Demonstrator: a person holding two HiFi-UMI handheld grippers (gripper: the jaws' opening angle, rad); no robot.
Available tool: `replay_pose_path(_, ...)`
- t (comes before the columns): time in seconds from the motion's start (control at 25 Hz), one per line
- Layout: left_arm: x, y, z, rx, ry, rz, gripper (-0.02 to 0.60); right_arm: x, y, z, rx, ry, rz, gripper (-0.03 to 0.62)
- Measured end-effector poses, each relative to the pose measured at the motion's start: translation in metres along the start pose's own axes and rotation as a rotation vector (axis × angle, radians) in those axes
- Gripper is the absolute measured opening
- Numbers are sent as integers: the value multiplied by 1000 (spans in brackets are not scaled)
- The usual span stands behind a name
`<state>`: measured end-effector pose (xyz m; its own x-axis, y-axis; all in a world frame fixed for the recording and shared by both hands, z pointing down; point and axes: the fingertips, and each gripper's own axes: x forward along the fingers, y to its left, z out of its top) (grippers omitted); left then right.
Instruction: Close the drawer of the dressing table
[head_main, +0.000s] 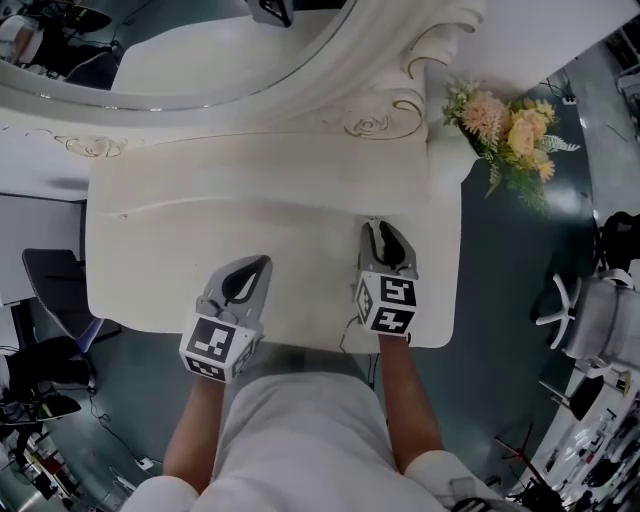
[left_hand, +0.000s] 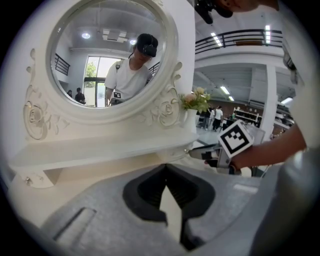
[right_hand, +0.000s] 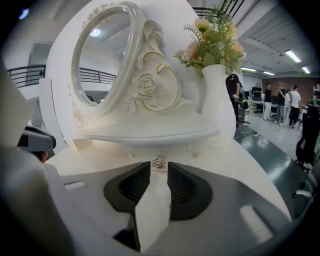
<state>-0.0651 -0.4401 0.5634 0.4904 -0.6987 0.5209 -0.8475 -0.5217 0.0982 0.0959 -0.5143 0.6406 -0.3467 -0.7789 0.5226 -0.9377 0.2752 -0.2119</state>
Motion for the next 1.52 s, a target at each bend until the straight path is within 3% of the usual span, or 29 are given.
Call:
replay_pose_path(0.48, -44, -8, 19, 36, -101, 13, -2, -66, 23, 12, -33, -69, -6, 87)
replay_pose_path(0.88, -104, 3, 39, 63, -203, 25, -2, -127, 61, 31, -75, -144, -38, 2)
replay_pose_path(1.52, -202, 21, 61, 105, -356, 43, -2, -204, 132, 55, -129, -257, -72, 2)
